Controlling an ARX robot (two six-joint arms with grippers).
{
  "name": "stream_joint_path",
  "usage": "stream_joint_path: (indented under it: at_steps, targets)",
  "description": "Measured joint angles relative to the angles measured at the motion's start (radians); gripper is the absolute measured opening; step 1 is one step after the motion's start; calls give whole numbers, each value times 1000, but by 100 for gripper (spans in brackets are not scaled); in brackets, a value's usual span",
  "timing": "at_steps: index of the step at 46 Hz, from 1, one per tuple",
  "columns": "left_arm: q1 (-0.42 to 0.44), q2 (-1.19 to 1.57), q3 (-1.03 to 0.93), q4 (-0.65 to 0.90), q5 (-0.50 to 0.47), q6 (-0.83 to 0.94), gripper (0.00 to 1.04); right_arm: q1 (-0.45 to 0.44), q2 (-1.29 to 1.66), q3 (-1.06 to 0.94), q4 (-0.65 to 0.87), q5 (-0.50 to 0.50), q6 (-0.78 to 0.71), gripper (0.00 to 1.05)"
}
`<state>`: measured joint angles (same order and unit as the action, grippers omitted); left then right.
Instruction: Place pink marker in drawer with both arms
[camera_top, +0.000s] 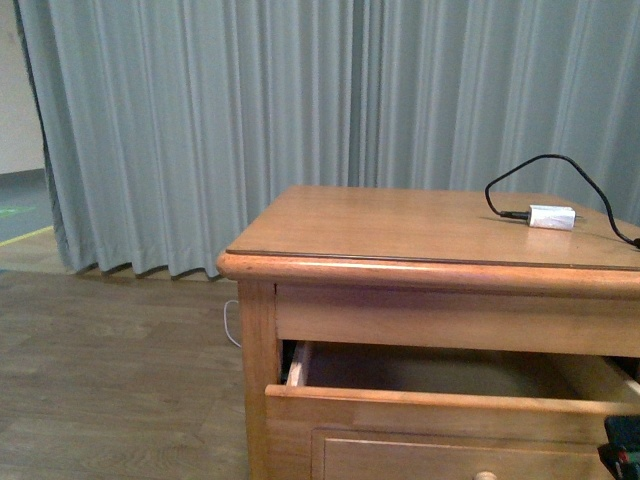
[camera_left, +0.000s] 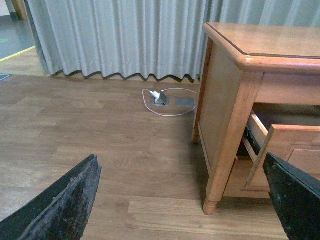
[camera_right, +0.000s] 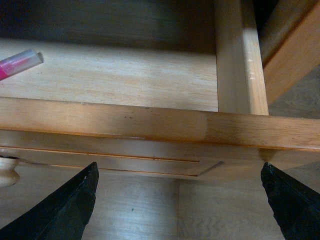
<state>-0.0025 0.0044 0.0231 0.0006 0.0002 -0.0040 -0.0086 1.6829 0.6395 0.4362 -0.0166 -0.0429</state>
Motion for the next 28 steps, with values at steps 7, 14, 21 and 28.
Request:
stream_joint_path:
  at_steps: [7, 14, 21, 28]
  targets:
    - [0, 0, 0, 0, 0, 0, 99, 14, 87, 72, 64, 19, 7, 96]
    - [0, 0, 0, 0, 0, 0, 99, 29, 154, 135, 110, 27, 8, 96]
    - [0, 0, 0, 0, 0, 0, 99, 37, 210, 187, 151, 43, 14, 96]
    - [0, 0, 0, 0, 0, 0, 99, 39, 232, 200, 176, 53, 31, 96]
